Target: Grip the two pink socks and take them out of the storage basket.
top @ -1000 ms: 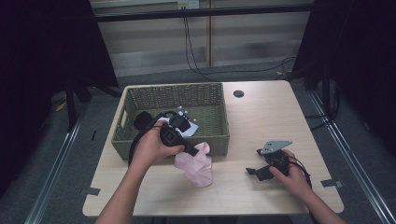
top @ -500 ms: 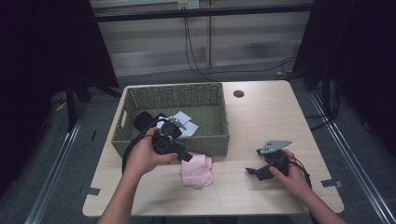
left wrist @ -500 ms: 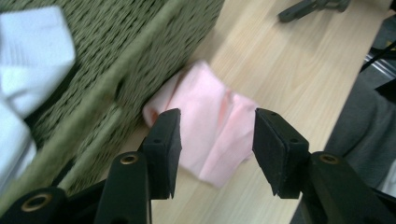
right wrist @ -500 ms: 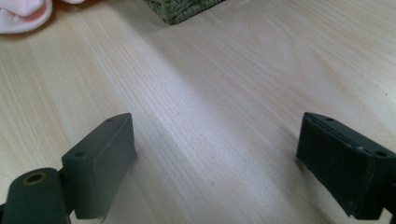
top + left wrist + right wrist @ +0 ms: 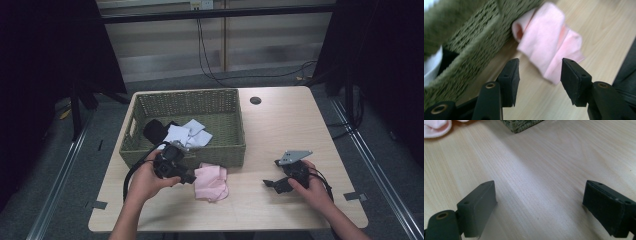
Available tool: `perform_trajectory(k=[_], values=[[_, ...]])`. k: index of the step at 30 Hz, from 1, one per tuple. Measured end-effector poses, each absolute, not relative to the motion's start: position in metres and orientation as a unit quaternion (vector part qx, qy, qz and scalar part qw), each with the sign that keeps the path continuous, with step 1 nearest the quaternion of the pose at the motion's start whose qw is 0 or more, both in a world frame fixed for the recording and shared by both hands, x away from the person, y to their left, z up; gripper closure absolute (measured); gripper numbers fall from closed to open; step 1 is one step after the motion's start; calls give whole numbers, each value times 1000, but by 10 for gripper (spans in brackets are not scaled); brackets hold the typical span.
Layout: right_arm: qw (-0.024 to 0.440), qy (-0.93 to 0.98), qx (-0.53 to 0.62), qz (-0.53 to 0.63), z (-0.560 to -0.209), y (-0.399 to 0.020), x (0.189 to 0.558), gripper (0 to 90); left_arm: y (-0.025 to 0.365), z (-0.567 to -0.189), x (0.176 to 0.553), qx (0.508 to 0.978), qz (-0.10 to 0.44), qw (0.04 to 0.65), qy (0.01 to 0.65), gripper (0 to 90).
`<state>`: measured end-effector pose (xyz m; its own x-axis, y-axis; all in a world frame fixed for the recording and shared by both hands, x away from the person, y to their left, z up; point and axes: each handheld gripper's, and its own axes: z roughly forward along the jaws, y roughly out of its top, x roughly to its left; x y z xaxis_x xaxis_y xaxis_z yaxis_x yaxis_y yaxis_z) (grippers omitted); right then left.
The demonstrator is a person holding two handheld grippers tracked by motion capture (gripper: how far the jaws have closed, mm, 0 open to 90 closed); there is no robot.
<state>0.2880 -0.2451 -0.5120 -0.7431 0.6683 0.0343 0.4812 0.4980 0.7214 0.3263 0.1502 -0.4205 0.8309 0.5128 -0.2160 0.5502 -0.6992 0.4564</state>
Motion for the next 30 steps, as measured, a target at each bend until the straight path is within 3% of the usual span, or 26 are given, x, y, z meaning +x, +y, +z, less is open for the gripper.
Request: perform_trajectory(k=[14,30], values=[[127,856,337,371,-512,-245,288,106,170,-456,318,915,-37,269,299,451],[127,856,337,371,-512,-245,288,106,171,-486,303,920,23,304,247,330]])
